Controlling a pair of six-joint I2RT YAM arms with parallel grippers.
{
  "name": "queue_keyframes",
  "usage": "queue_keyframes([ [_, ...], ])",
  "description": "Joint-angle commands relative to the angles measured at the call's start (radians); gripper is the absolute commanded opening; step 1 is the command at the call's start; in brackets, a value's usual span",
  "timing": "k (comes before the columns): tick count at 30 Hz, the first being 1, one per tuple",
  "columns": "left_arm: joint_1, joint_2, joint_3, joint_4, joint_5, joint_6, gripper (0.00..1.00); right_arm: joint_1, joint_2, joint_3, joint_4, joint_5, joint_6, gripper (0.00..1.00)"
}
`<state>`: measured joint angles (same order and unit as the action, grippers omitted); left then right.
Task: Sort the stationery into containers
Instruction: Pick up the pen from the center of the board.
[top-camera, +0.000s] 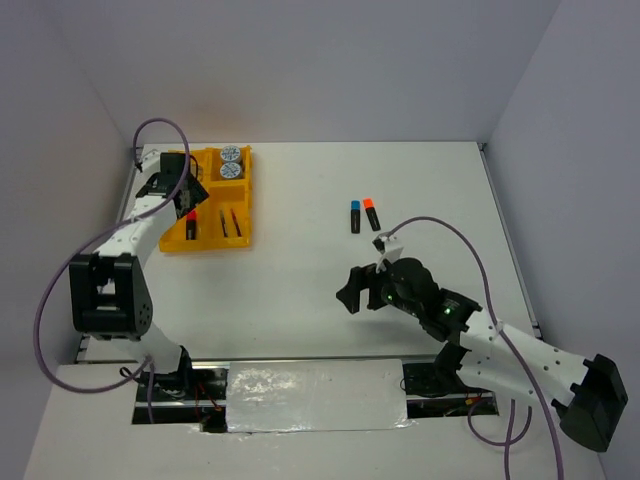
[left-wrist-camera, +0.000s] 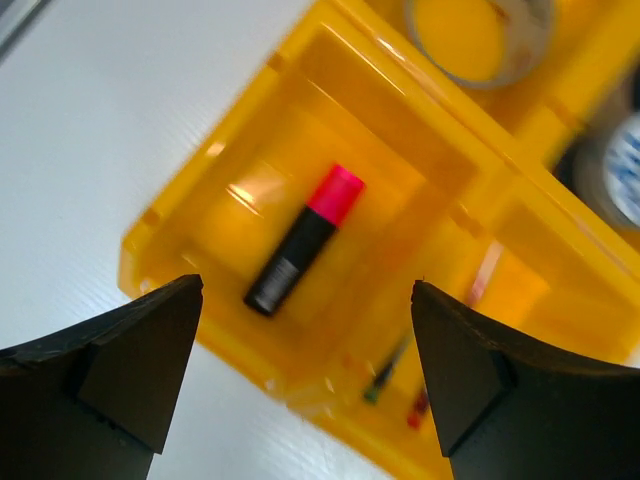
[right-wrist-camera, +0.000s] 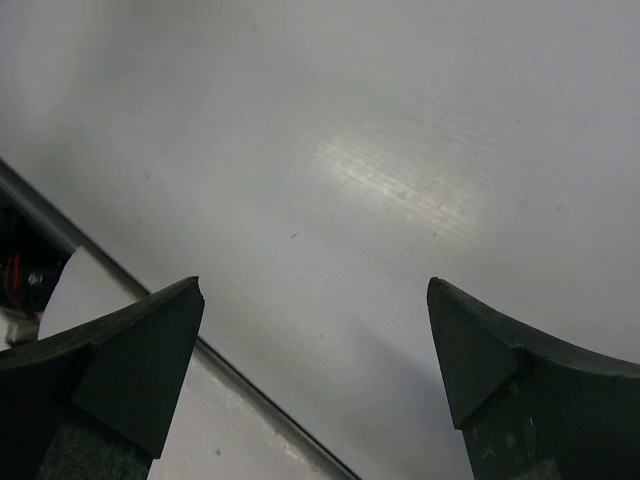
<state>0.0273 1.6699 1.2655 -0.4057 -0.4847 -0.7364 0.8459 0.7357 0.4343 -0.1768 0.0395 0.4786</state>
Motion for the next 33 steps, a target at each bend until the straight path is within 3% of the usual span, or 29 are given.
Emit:
queue_keyframes([
  [1,-0.088,-0.208,-0.067,0.025,0.047,0.023,0.98,-0.074,0.074,0.110,0.005,0.057,-0.001,1.00],
  [5,-0.159,-0.399,-0.201,0.036,0.136,0.071,0.98,-0.160,0.267,0.252,-0.049,0.092,-0.032,1.00],
  [9,-0.318,-0.538,-0.363,0.016,0.196,0.080,0.97,-0.244,0.442,0.375,-0.081,0.097,-0.078,1.00],
  [12,-0.389,-0.642,-0.419,-0.065,0.177,0.054,0.99,-0.310,0.595,0.498,-0.166,0.182,-0.098,1.00],
  [14,-0.392,-0.730,-0.439,-0.149,0.199,0.040,0.99,-0.381,0.692,0.576,-0.182,0.198,-0.115,0.99],
  [18,-0.408,-0.887,-0.465,-0.191,0.375,0.138,0.99,-0.510,0.855,0.685,-0.167,0.097,-0.149,0.98],
  [20,-0.412,-0.970,-0.460,-0.220,0.384,0.167,0.99,-0.537,0.962,0.762,-0.176,0.039,-0.187,0.95],
  [23,-0.412,-1.051,-0.506,-0.167,0.421,0.184,0.99,-0.551,1.097,0.878,-0.216,0.046,-0.235,0.86],
  [26,-0.411,-1.017,-0.528,-0.119,0.512,0.218,0.99,-0.568,1.205,0.971,-0.263,0.062,-0.264,0.81],
  [30,-0.411,-0.960,-0.514,-0.133,0.534,0.221,0.99,-0.587,1.298,1.041,-0.299,0.062,-0.302,0.77],
  [33,-0.411,-0.970,-0.523,-0.125,0.551,0.221,0.99,-0.587,1.347,1.103,-0.341,0.053,-0.325,0.67],
])
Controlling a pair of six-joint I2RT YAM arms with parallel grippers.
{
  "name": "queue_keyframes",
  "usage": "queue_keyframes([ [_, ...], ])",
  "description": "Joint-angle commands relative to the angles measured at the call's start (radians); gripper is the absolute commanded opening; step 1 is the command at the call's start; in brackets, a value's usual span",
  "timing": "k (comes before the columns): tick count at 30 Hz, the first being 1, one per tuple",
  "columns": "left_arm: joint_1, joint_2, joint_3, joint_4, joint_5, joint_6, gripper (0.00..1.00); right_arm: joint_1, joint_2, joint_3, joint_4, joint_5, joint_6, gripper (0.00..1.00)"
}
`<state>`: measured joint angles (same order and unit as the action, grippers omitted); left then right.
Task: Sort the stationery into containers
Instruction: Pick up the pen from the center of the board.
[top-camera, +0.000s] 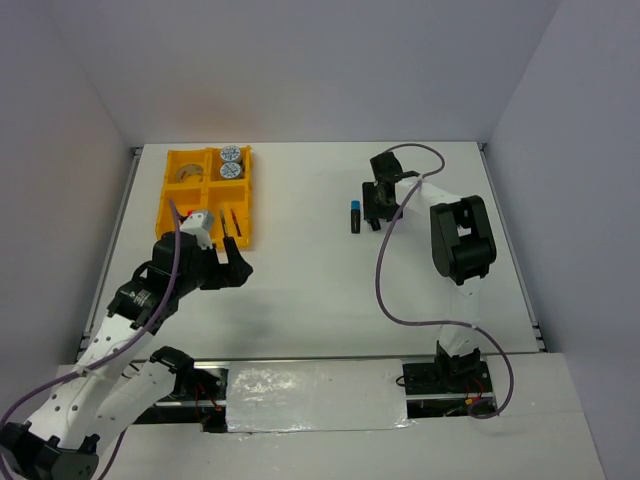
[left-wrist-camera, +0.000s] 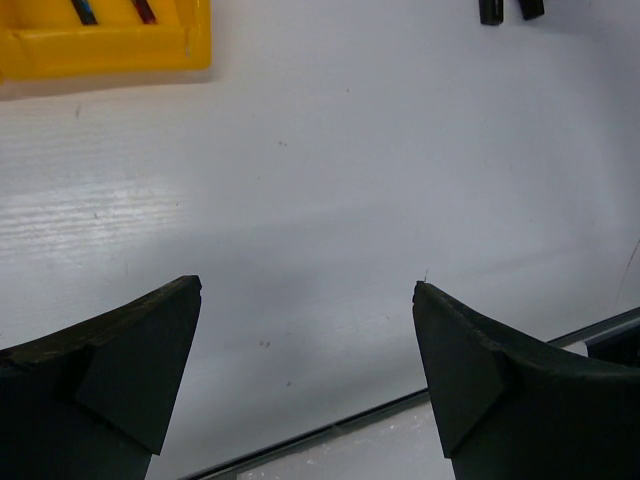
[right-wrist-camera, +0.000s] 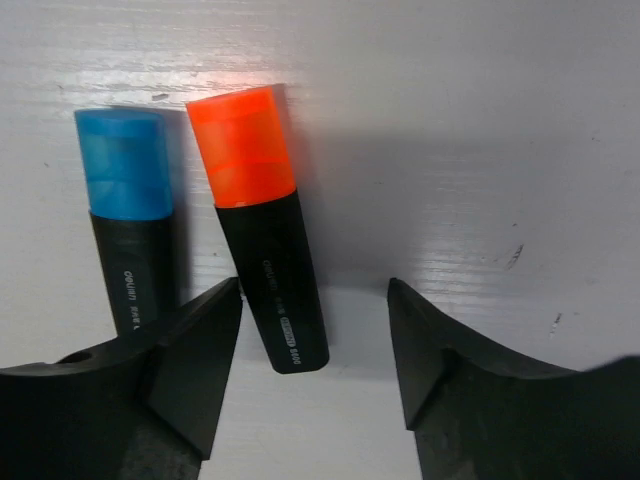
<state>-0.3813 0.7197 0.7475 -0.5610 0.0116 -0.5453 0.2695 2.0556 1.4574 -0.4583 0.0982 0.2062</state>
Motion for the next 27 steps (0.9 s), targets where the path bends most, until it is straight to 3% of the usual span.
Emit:
queue_keyframes([
  [1,-0.002,-0.038,-0.008,0.035,0.053,0.028,0.99,-0.010,0.037,0.102,-0.069,-0.003,-0.057,0.64],
  [10,-0.002,-0.052,-0.014,0.039,0.045,0.022,0.99,-0.015,0.063,0.124,-0.161,-0.012,-0.099,0.27],
  [13,-0.002,-0.037,-0.010,0.036,0.044,0.021,0.99,-0.026,0.040,0.083,-0.154,-0.041,-0.094,0.00],
  [20,-0.002,-0.022,-0.023,0.078,0.063,-0.027,0.99,-0.026,-0.116,-0.098,-0.031,-0.005,-0.024,0.00],
  [27,-0.013,0.024,-0.163,0.540,0.232,-0.220,0.99,0.057,-0.432,-0.380,0.088,0.021,0.062,0.00],
])
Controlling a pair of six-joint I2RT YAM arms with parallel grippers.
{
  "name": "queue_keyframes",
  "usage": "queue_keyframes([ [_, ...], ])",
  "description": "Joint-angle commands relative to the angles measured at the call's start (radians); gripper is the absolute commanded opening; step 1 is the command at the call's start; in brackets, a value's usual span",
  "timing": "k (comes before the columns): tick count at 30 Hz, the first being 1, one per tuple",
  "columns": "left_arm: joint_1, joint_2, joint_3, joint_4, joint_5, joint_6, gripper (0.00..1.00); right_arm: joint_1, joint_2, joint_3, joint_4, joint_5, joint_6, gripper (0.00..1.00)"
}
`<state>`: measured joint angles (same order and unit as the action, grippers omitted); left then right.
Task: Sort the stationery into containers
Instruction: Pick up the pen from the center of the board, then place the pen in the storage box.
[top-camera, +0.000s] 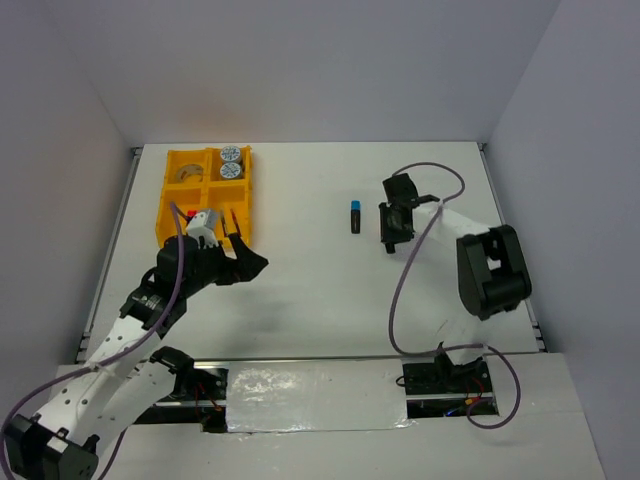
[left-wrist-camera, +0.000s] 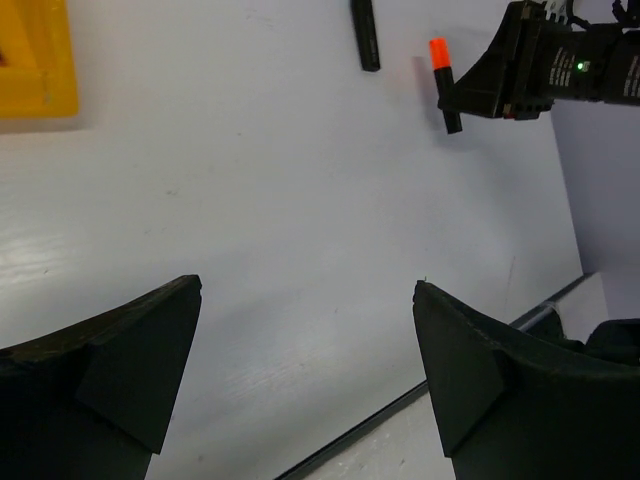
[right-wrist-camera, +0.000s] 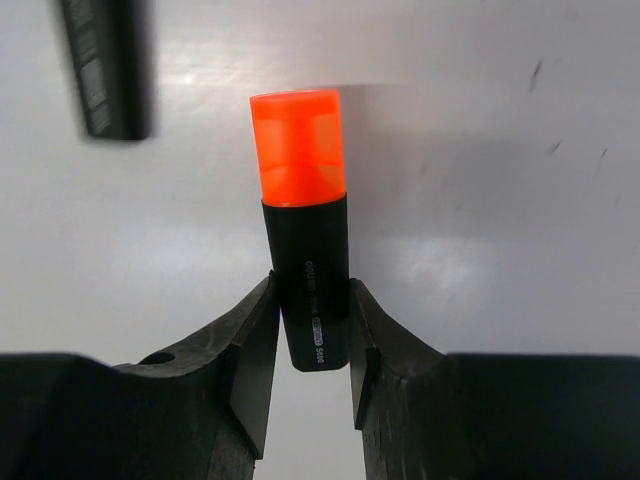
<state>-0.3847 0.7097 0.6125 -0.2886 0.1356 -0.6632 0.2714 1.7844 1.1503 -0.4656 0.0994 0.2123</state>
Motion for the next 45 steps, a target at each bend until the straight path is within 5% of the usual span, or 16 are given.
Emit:
queue_keyframes([
  [1,-0.017,0.054,-0.036,0.376,0.113,-0.142,0.99,0.105,-0.202,-0.107,0.114,0.013,0.062,0.00],
  [10,-0.091,0.336,0.047,0.666,0.154,-0.292,0.96,0.448,-0.555,-0.268,0.246,-0.030,0.235,0.00],
  [22,-0.169,0.459,0.092,0.672,0.105,-0.309,0.85,0.652,-0.525,-0.136,0.231,0.006,0.265,0.00],
  [26,-0.169,0.474,0.092,0.671,0.119,-0.309,0.68,0.670,-0.536,-0.118,0.236,0.017,0.265,0.00],
  [31,-0.169,0.493,0.082,0.727,0.159,-0.322,0.22,0.670,-0.508,-0.098,0.243,0.002,0.257,0.00],
  [33,-0.169,0.501,0.113,0.692,0.142,-0.286,0.00,0.672,-0.510,-0.122,0.290,-0.044,0.246,0.14],
  [34,-0.166,0.502,0.131,0.622,0.128,-0.262,0.00,0.669,-0.513,-0.136,0.317,-0.067,0.239,0.29],
  [35,-0.157,0.504,0.176,0.577,0.108,-0.192,0.00,0.666,-0.519,-0.155,0.340,-0.135,0.227,0.65],
  [37,-0.129,0.505,0.228,0.472,0.021,-0.109,0.00,0.644,-0.548,-0.196,0.349,-0.174,0.211,0.88],
  [42,0.151,0.600,0.421,0.091,-0.178,0.060,0.00,0.513,-0.722,-0.328,0.332,-0.148,0.226,0.95],
  [45,0.268,0.724,0.591,-0.095,-0.432,0.128,0.00,0.433,-0.813,-0.420,0.347,-0.222,0.216,0.95],
])
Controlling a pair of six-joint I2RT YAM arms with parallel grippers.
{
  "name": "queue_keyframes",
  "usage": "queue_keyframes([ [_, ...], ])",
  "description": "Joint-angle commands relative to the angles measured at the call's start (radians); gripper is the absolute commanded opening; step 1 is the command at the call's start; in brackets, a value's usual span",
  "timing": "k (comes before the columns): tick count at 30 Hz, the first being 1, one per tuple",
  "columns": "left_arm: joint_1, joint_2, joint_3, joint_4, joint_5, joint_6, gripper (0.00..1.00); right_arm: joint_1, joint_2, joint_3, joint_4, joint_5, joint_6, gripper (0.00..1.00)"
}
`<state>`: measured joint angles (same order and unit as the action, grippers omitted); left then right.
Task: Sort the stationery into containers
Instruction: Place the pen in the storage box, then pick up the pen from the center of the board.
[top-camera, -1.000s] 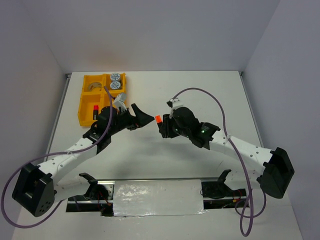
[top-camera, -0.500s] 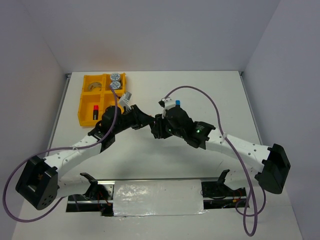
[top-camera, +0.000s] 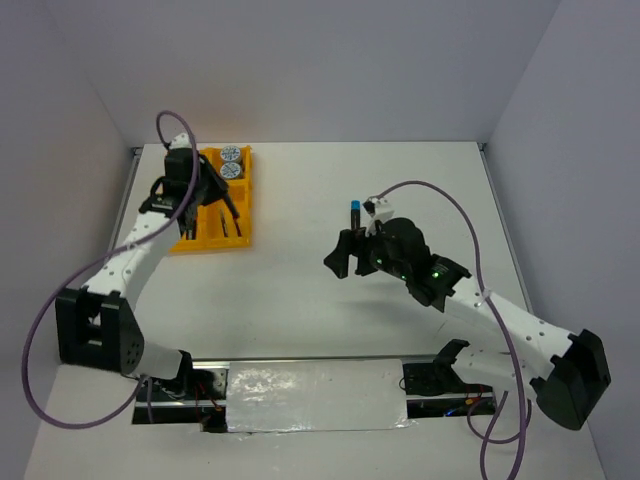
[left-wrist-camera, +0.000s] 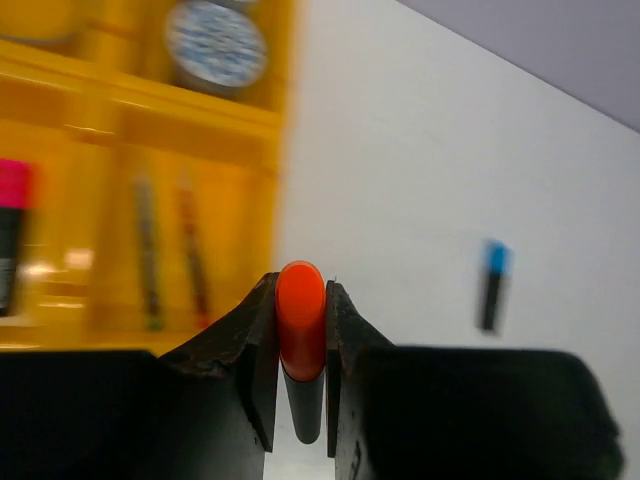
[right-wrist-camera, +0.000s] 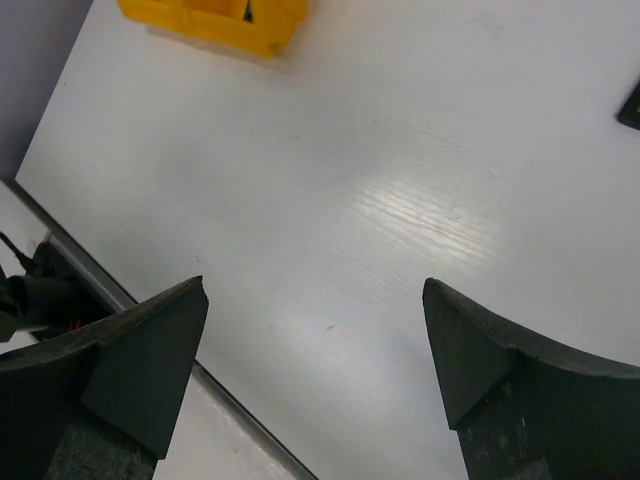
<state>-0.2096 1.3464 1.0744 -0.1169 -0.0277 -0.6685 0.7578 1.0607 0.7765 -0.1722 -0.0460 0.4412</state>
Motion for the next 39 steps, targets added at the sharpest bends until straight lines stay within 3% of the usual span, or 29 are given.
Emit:
queue_keyframes([
  [1,0.120,0.164,0.175,-0.311,-0.258,0.147,0.00,-0.063,-0.105,-0.055,0.048,-0.086,-0.021,0.95],
  [4,0.246,0.242,0.310,-0.330,-0.183,0.240,0.00,-0.074,-0.152,-0.078,0.008,-0.094,-0.071,0.95],
  [8,0.298,0.310,0.418,-0.397,-0.256,0.320,0.00,-0.078,-0.183,-0.108,0.002,-0.107,-0.101,0.95],
  [12,0.317,0.347,0.424,-0.409,-0.324,0.346,0.05,-0.084,-0.185,-0.132,0.014,-0.124,-0.119,0.96],
  [15,0.340,0.356,0.388,-0.365,-0.294,0.337,0.13,-0.084,-0.176,-0.120,-0.003,-0.137,-0.131,0.96],
  [20,0.375,0.384,0.380,-0.330,-0.243,0.314,0.40,-0.086,-0.202,-0.099,-0.033,-0.144,-0.156,0.96],
  [23,0.386,0.405,0.389,-0.328,-0.227,0.294,0.69,-0.087,-0.209,-0.089,-0.036,-0.143,-0.159,0.97],
  [27,0.394,0.419,0.407,-0.348,-0.195,0.259,0.89,-0.086,-0.177,-0.085,-0.018,-0.128,-0.147,1.00],
  [31,0.391,0.332,0.417,-0.407,-0.170,0.231,0.91,-0.127,-0.021,-0.037,-0.019,-0.034,-0.081,1.00],
  [36,0.288,0.047,0.391,-0.527,-0.201,0.265,0.96,-0.195,0.304,0.200,-0.111,0.101,-0.042,1.00],
  [38,0.231,-0.121,0.340,-0.553,-0.172,0.256,0.96,-0.206,0.479,0.326,-0.173,0.172,-0.047,1.00],
  [39,0.217,-0.189,0.226,-0.543,-0.140,0.242,0.96,-0.215,0.536,0.366,-0.185,0.181,-0.044,1.00],
])
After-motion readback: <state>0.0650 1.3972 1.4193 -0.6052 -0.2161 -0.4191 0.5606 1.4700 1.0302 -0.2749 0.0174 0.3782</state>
